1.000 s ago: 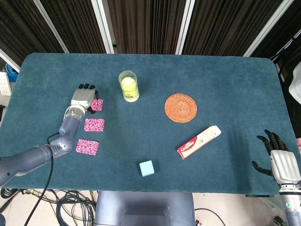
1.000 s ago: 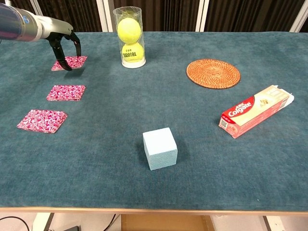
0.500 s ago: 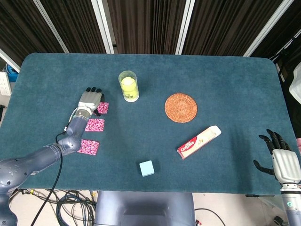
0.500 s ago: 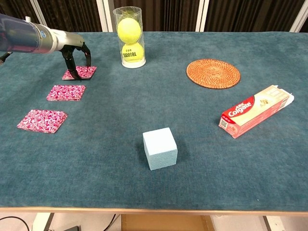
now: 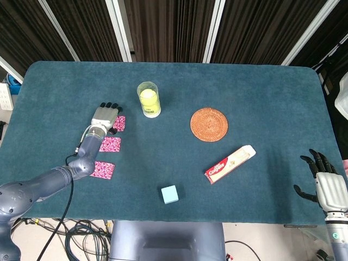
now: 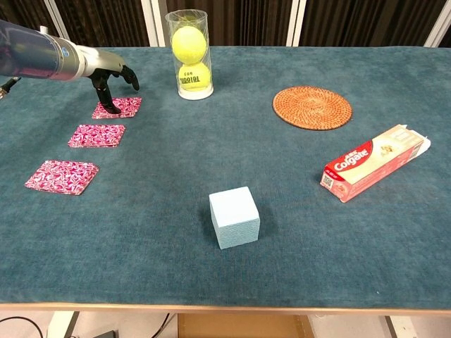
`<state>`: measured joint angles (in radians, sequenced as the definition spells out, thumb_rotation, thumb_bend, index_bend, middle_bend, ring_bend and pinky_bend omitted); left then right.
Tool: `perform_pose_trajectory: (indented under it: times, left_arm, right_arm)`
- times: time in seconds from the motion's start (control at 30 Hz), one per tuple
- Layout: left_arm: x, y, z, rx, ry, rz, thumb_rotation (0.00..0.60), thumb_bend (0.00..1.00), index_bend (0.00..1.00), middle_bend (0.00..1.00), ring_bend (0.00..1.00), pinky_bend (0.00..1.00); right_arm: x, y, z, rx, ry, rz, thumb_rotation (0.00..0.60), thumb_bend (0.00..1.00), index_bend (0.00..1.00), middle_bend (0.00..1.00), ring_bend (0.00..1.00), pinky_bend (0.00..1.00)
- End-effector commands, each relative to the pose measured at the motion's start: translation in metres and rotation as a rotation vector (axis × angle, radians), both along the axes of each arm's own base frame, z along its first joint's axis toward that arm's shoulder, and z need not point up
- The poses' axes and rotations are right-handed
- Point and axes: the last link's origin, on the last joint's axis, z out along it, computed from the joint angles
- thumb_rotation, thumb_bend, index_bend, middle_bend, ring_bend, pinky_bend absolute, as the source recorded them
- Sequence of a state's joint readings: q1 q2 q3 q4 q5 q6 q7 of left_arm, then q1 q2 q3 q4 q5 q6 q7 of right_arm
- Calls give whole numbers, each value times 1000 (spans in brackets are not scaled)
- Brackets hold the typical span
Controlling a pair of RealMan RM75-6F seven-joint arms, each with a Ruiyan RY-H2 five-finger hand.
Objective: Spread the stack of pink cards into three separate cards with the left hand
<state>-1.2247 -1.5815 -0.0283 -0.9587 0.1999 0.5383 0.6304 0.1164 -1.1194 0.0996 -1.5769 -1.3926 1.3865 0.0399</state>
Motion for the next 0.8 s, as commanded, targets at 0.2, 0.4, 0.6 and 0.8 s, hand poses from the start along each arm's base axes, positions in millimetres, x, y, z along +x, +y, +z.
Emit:
perform_pose_trajectory:
  times: [0.2, 0.4, 0.6, 0.8]
  left_arm:
    - [28, -13, 46, 76, -62, -110, 600, 325, 205, 128, 0, 0]
    - [-21, -90, 129, 249, -130, -124, 600, 194, 101, 90, 0, 0]
    - [-90, -184, 154, 312, -218, -146, 600, 133, 76, 45, 0, 0]
    - [-134, -263, 153, 340, -327, -140, 600, 133, 77, 45, 0, 0]
  right_arm:
    - [1, 0, -1, 8, -1, 5, 600, 215, 186, 42, 47, 194]
    - [7, 2, -5, 19, 9, 31, 600, 215, 176, 42, 46, 194]
    - [11, 7, -7, 17, 25, 36, 600, 215, 164, 42, 44, 194]
    - [14, 7, -4, -18, 25, 47, 600, 215, 164, 42, 44, 194]
